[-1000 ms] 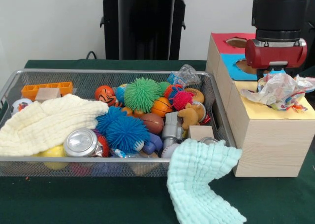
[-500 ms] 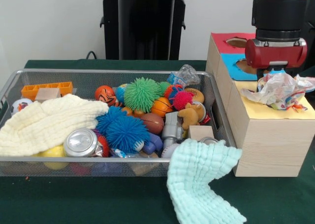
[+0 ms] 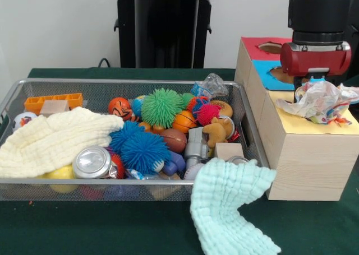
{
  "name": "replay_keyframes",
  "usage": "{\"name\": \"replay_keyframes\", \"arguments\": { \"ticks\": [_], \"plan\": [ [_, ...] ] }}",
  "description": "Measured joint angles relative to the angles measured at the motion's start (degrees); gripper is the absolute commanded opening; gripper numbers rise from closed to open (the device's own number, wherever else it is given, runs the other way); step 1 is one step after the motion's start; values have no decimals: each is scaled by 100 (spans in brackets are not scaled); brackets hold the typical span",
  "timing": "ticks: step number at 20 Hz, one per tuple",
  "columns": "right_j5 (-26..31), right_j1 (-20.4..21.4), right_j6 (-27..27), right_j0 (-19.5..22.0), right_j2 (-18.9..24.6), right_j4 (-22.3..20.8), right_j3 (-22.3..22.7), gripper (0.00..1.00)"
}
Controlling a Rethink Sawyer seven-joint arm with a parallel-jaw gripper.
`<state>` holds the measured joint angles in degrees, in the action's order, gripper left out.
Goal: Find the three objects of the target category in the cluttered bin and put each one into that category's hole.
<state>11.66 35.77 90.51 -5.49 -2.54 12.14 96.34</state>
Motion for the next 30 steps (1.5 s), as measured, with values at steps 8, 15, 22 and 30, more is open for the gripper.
{"name": "replay_keyframes", "arguments": {
  "ticks": [8, 15, 22, 30],
  "plan": [
    [9, 8, 0, 19, 15, 0, 9, 100],
    [322, 232, 0, 16, 1, -4, 65, 100],
    [1210, 855, 0, 14, -79, -15, 134, 100],
    [1291, 1136, 0, 15, -94, -34, 136, 100]
  ]
}}
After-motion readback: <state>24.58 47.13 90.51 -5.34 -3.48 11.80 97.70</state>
